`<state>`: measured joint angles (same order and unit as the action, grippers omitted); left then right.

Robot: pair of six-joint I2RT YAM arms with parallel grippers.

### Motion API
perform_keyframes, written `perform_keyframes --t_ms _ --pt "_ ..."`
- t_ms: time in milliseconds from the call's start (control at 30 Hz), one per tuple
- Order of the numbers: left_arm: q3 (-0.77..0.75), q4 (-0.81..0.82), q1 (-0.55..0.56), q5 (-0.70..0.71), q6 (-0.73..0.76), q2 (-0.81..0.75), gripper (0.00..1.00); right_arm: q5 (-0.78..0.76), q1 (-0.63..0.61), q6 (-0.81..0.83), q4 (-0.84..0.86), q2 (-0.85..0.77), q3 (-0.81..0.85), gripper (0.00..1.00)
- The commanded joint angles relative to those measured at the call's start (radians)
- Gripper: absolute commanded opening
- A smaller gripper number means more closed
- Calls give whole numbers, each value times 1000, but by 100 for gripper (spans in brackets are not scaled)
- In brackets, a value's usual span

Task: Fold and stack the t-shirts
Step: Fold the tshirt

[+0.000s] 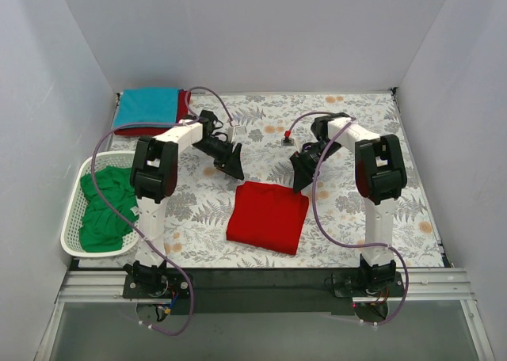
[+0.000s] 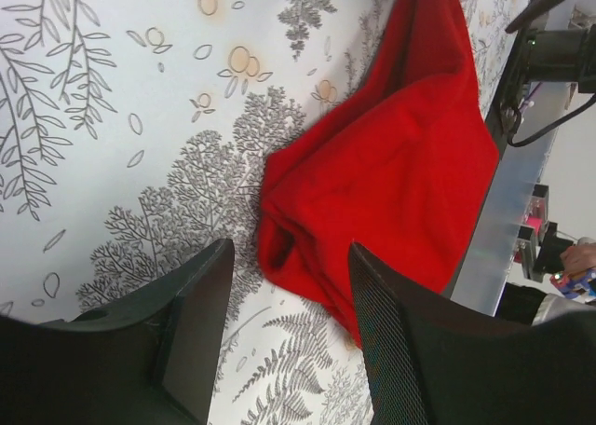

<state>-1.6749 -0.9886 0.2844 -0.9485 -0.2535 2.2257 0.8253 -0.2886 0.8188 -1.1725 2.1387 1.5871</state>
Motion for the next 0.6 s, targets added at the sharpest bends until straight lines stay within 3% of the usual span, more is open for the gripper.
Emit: perform_keyframes --t_ms 0,433,533,567 --pt "-17 42 10 -26 -50 18 51 9 -7 22 0 23 -12 65" --pt "-3 62 53 -61 -63 40 46 12 -4 40 -3 -10 -70 52" --pt "-2 74 53 -67 -69 35 38 14 -3 40 -1 -20 -72 45" --pt "-2 79 55 -68 -72 34 31 14 -3 40 -1 -23 -70 43"
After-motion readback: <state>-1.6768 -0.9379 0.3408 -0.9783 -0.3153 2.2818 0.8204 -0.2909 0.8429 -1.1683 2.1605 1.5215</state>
